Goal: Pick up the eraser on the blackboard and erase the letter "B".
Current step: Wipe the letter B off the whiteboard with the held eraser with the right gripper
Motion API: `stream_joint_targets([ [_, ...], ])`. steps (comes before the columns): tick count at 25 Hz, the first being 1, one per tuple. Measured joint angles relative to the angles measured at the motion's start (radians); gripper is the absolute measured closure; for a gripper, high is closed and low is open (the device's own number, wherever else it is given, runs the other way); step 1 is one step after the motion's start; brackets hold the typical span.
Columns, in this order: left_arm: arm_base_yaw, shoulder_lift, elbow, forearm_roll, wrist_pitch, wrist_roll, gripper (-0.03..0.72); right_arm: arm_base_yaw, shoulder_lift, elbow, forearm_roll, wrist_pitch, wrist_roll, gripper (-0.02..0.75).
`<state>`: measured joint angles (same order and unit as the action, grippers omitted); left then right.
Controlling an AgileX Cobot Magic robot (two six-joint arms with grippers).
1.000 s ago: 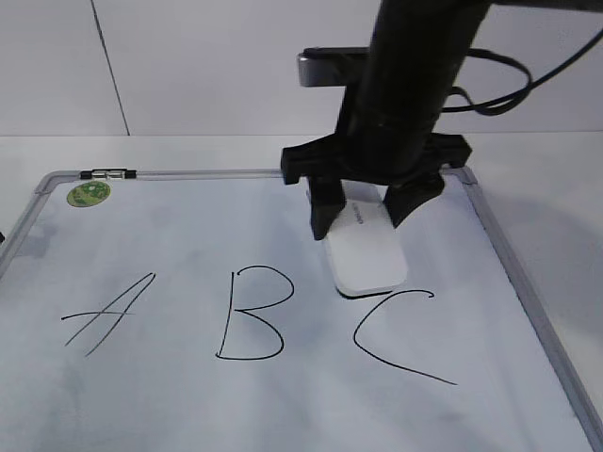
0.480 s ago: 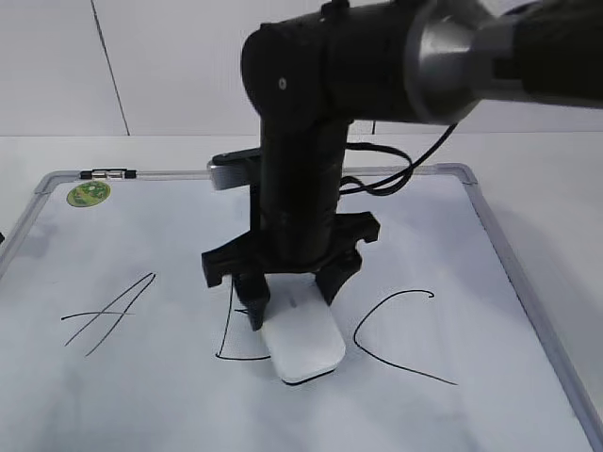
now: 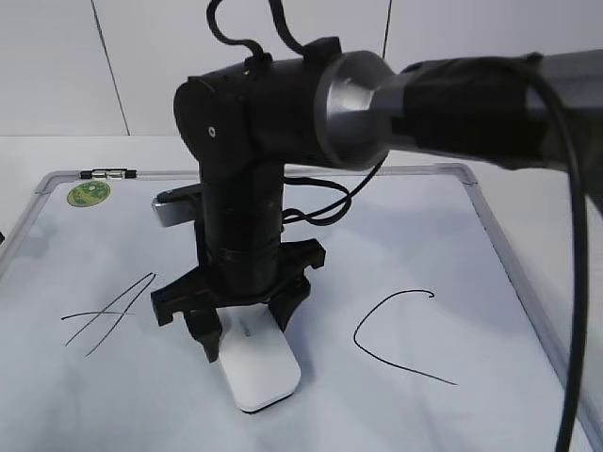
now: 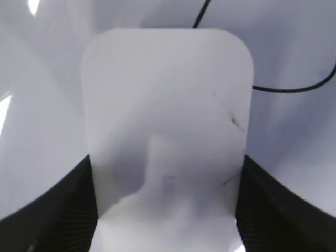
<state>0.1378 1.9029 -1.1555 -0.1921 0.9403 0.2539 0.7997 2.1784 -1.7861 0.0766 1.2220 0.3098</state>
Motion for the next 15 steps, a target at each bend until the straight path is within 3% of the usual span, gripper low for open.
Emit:
stream_joint_targets([
  [15, 0.001, 0.0, -0.002, 0.0, 0.001, 0.0, 0.654, 0.05, 0.062, -0.06, -0.057, 0.046, -0.025, 0.223],
])
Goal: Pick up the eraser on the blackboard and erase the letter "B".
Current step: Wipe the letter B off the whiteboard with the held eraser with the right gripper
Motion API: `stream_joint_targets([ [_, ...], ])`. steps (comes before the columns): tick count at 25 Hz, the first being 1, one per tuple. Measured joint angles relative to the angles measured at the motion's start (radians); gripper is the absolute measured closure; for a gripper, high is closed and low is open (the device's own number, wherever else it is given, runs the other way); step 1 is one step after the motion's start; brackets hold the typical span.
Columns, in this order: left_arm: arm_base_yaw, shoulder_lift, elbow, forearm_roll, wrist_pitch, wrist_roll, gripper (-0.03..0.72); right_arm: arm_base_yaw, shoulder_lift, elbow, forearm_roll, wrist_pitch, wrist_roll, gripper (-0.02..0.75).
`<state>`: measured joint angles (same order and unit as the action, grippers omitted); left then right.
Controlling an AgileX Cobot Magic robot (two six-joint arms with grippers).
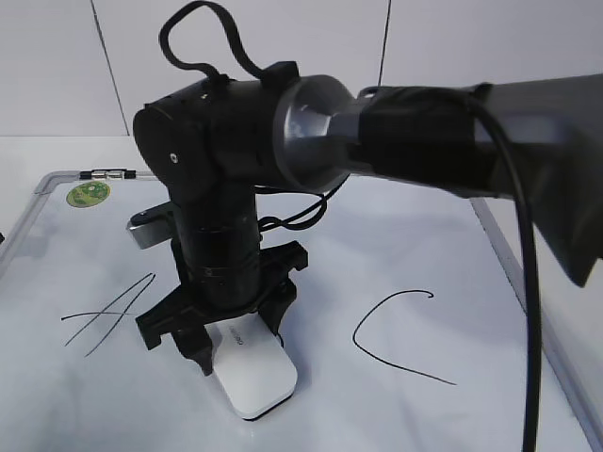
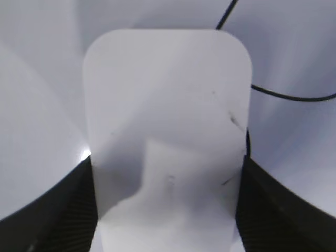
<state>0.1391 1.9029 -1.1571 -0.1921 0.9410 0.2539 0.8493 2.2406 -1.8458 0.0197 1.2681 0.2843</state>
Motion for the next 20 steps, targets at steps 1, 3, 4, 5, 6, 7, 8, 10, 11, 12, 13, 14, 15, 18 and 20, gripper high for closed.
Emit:
stream_joint_targets([
  [1, 0.0, 0.0, 0.0, 0.0, 0.0, 0.0, 0.654, 0.007, 0.004, -0.004, -0.011, 0.001, 0.0, 0.223],
  [3, 0.0, 0.0, 0.0, 0.0, 0.0, 0.0, 0.654, 0.008, 0.006, -0.008, -0.02, 0.005, 0.0, 0.223],
  [4, 0.0, 0.0, 0.0, 0.0, 0.0, 0.0, 0.654, 0.011, 0.006, -0.008, -0.02, 0.005, 0.0, 0.223],
  [5, 0.0, 0.0, 0.0, 0.0, 0.0, 0.0, 0.654, 0.011, 0.008, -0.008, -0.026, 0.005, 0.002, 0.223],
  [6, 0.0, 0.0, 0.0, 0.0, 0.0, 0.0, 0.654, 0.013, 0.008, -0.012, -0.029, 0.007, 0.002, 0.223],
  [7, 0.0, 0.0, 0.0, 0.0, 0.0, 0.0, 0.654, 0.013, 0.008, -0.014, -0.033, 0.009, 0.002, 0.223],
  [8, 0.0, 0.0, 0.0, 0.0, 0.0, 0.0, 0.654, 0.013, 0.01, -0.019, -0.037, 0.012, 0.002, 0.223],
  [10, 0.0, 0.0, 0.0, 0.0, 0.0, 0.0, 0.654, 0.007, 0.015, -0.029, -0.039, 0.023, 0.002, 0.223],
  [11, 0.0, 0.0, 0.0, 0.0, 0.0, 0.0, 0.654, 0.004, 0.018, -0.039, -0.039, 0.028, 0.002, 0.223],
  [12, 0.0, 0.0, 0.0, 0.0, 0.0, 0.0, 0.654, 0.002, 0.023, -0.046, -0.039, 0.03, 0.002, 0.223],
  [13, 0.0, 0.0, 0.0, 0.0, 0.0, 0.0, 0.654, -0.002, 0.025, -0.054, -0.039, 0.03, 0.002, 0.223],
  [14, 0.0, 0.0, 0.0, 0.0, 0.0, 0.0, 0.654, -0.009, 0.027, -0.059, -0.039, 0.026, 0.002, 0.223],
  [15, 0.0, 0.0, 0.0, 0.0, 0.0, 0.0, 0.654, -0.016, 0.029, -0.061, -0.039, 0.022, 0.002, 0.223],
  [18, 0.0, 0.0, 0.0, 0.0, 0.0, 0.0, 0.654, -0.041, 0.031, -0.066, -0.033, 0.006, 0.002, 0.223],
  [20, 0.0, 0.0, 0.0, 0.0, 0.0, 0.0, 0.654, -0.062, 0.031, -0.068, -0.031, -0.002, 0.002, 0.223],
])
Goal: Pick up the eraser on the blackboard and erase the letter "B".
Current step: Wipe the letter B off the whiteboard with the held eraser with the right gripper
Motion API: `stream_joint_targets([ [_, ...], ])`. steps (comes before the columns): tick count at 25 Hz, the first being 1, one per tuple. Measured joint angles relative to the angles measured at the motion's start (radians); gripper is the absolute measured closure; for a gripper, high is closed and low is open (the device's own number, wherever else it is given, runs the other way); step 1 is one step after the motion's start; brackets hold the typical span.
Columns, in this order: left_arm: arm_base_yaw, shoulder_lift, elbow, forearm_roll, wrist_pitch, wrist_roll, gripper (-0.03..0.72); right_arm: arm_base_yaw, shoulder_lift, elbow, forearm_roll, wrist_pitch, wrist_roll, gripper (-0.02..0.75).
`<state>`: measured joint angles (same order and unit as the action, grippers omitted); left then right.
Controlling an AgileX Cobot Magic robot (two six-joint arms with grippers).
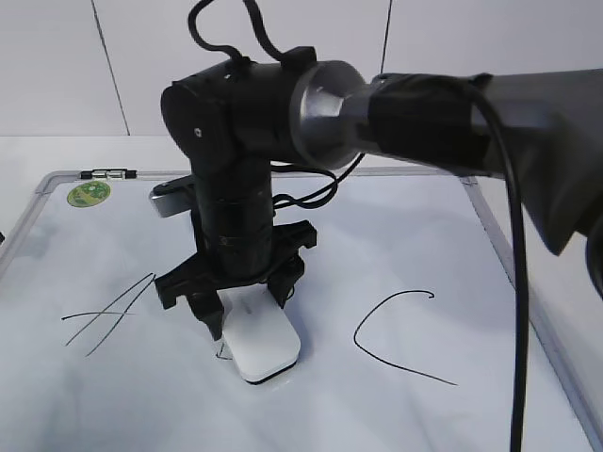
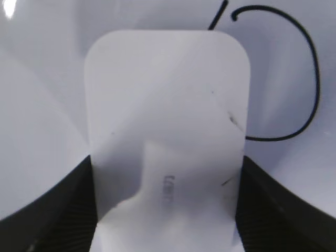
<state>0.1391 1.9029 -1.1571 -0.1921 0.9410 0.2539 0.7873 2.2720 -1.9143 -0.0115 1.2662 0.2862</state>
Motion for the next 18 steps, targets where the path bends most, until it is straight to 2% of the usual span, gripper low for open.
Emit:
stream_joint_targets([
  [11, 0.0, 0.0, 0.0, -0.002, 0.0, 0.0, 0.654, -0.133, 0.004, -0.008, -0.005, -0.014, 0.0, 0.223],
  [18, 0.0, 0.0, 0.0, -0.002, 0.0, 0.0, 0.654, -0.129, 0.006, -0.008, -0.024, -0.015, -0.016, 0.223],
])
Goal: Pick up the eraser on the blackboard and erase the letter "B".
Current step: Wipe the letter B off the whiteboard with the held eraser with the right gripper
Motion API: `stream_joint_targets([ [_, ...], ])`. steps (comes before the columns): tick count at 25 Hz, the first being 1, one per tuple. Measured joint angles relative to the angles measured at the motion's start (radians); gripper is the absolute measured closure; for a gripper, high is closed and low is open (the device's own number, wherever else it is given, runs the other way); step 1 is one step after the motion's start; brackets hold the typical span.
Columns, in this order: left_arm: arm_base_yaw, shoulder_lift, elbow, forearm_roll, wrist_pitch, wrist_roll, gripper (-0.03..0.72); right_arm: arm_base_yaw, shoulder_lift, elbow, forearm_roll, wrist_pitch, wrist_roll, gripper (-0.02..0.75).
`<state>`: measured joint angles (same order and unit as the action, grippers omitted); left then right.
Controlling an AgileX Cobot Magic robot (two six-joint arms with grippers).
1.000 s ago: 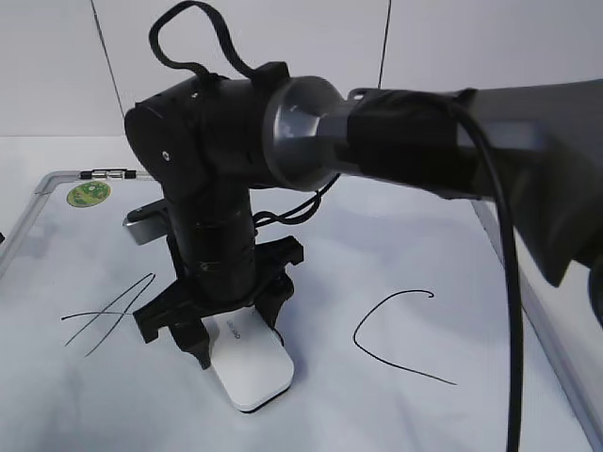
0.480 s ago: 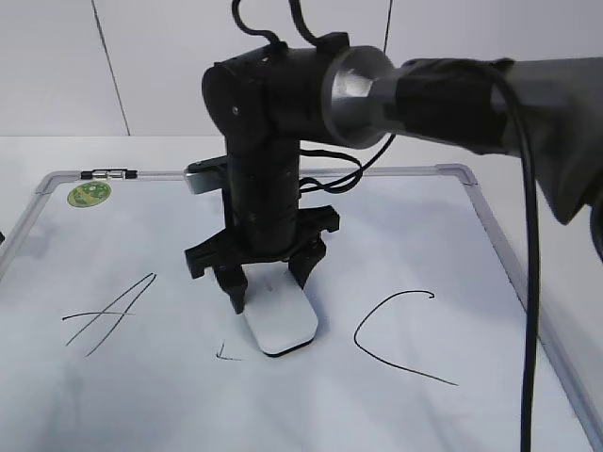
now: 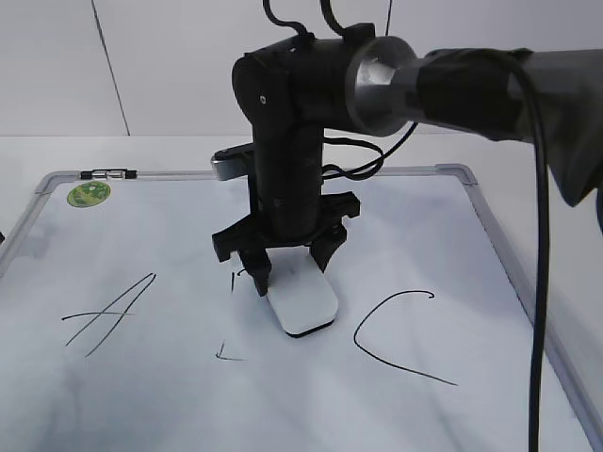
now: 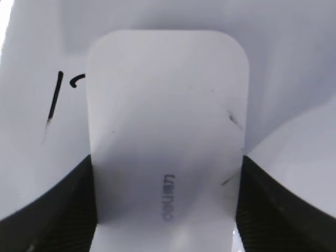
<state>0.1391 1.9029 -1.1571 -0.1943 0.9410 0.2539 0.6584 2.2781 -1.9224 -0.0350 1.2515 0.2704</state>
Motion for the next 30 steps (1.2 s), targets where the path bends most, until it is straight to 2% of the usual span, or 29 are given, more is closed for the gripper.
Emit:
stream_joint_targets([
  [5, 0.0, 0.0, 0.0, 0.0, 0.002, 0.0, 0.654, 0.061, 0.002, 0.0, -0.046, -0.002, -0.03, 0.223],
  [9, 0.0, 0.0, 0.0, 0.0, 0.002, 0.0, 0.654, 0.121, 0.006, -0.002, -0.038, -0.002, -0.052, 0.223],
  [17, 0.0, 0.0, 0.0, 0.0, 0.002, 0.0, 0.654, 0.136, 0.044, -0.071, -0.017, 0.047, -0.076, 0.223],
  [25, 0.0, 0.0, 0.0, 0.0, 0.002, 0.0, 0.654, 0.079, 0.065, -0.117, 0.043, 0.05, -0.079, 0.223],
  [30, 0.0, 0.0, 0.0, -0.004, 0.002, 0.0, 0.654, -0.026, 0.07, -0.126, 0.075, 0.012, -0.075, 0.223],
])
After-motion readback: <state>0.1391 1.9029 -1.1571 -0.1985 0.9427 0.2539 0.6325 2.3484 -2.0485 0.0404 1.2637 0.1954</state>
